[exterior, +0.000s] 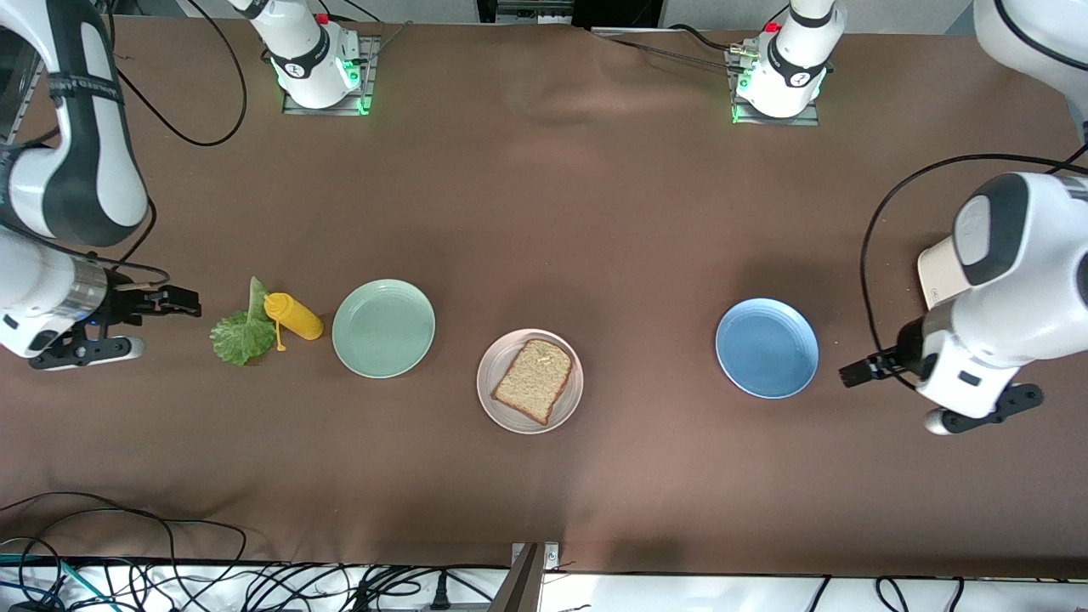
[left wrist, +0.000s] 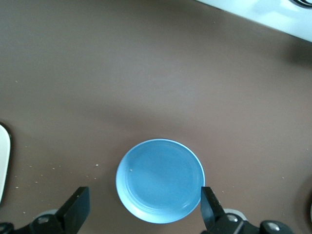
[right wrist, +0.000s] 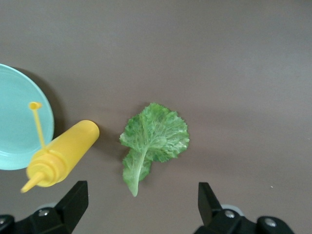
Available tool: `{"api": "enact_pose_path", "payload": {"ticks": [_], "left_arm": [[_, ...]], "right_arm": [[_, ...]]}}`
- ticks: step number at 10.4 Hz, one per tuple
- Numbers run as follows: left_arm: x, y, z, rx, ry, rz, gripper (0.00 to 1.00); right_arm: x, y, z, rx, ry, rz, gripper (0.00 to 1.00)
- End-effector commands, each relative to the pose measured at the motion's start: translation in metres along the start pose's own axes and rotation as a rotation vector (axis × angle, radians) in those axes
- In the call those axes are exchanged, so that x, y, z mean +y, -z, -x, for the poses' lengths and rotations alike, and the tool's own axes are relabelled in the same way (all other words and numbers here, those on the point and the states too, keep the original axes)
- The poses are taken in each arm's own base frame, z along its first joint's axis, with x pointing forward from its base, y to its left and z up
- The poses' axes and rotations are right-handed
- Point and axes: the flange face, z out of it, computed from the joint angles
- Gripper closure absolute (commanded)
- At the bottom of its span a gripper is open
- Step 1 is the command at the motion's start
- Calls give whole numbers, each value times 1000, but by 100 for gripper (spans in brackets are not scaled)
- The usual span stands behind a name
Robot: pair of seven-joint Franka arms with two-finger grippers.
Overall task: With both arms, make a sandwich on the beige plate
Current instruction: 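Grasp the green lettuce leaf by its stem with the right gripper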
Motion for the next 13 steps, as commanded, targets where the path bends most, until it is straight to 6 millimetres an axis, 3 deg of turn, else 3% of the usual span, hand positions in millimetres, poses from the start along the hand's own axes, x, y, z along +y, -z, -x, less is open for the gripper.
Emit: {"api": "enact_pose_path", "payload": {"ticks": [1, 3, 6, 8, 10, 13], "left_arm": [[-25, 12, 1, -2, -78, -31, 1], [-33, 14, 12, -26, -94, -46, 1], [-64, 29, 28, -30, -150, -55, 2], [-65, 39, 30, -14, -149, -50, 1], [-59, 36, 33, -25, -159, -52, 0], [-52, 36, 37, -34, -156, -51, 0]], "right_arm": [[4, -44, 0, 1, 16, -5, 0], [3, -70, -5, -9, 16, -11, 0], [-1, -120, 4, 27, 18, -3, 0], [-3, -148, 6, 27, -8, -33, 0], [-6, -172, 15, 45, -13, -30, 0], [-5, -194, 19, 36, -33, -49, 0]]}}
